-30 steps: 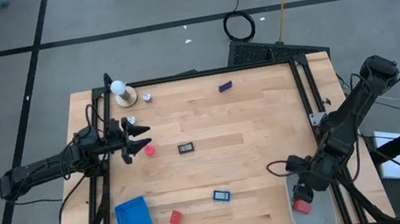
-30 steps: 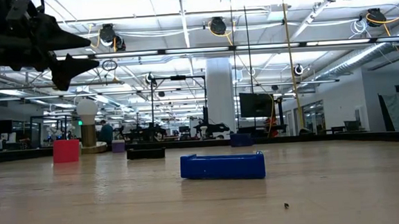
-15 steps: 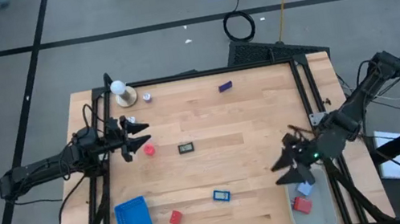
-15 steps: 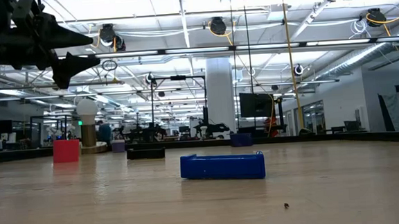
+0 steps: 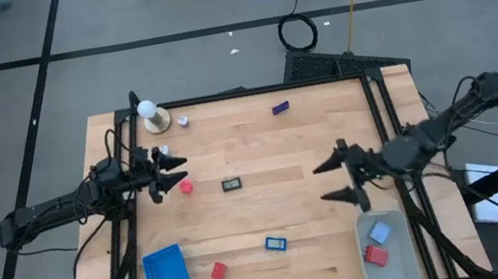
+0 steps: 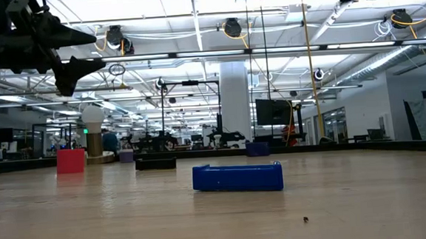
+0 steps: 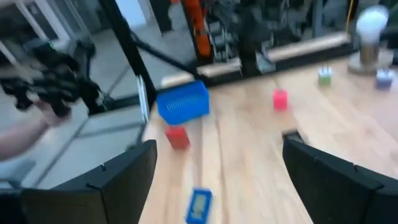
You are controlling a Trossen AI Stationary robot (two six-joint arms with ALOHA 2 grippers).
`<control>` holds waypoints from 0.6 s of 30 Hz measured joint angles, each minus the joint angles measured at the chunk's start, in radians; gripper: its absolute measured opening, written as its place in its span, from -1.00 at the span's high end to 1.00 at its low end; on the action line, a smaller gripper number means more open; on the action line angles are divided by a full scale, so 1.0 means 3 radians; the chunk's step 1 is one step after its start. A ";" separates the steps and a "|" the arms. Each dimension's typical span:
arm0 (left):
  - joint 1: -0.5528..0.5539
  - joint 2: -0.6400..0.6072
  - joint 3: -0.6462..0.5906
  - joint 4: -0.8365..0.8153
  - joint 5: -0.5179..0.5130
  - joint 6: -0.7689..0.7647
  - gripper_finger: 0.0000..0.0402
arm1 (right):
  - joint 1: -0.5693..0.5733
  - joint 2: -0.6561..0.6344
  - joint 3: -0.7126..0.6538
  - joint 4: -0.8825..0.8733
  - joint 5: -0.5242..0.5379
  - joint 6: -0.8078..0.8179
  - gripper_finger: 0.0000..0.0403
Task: Pick & Place Office items
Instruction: Put the purple digital timer into the blue bin
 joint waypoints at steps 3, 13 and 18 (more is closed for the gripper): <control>-0.0001 0.0000 0.0000 0.0000 -0.0004 0.0035 -0.29 | -0.0466 0.0056 -0.0001 -0.0210 -0.0517 -0.0001 -0.68; 0.0000 -0.0001 0.0000 0.0000 -0.0005 0.0040 -0.29 | -0.1862 0.0307 0.0008 -0.0403 -0.1779 -0.0339 -0.68; -0.0001 0.0000 0.0000 0.0000 -0.0005 0.0109 -0.29 | -0.2297 0.0706 0.0443 -0.0917 -0.2038 -0.0811 -0.68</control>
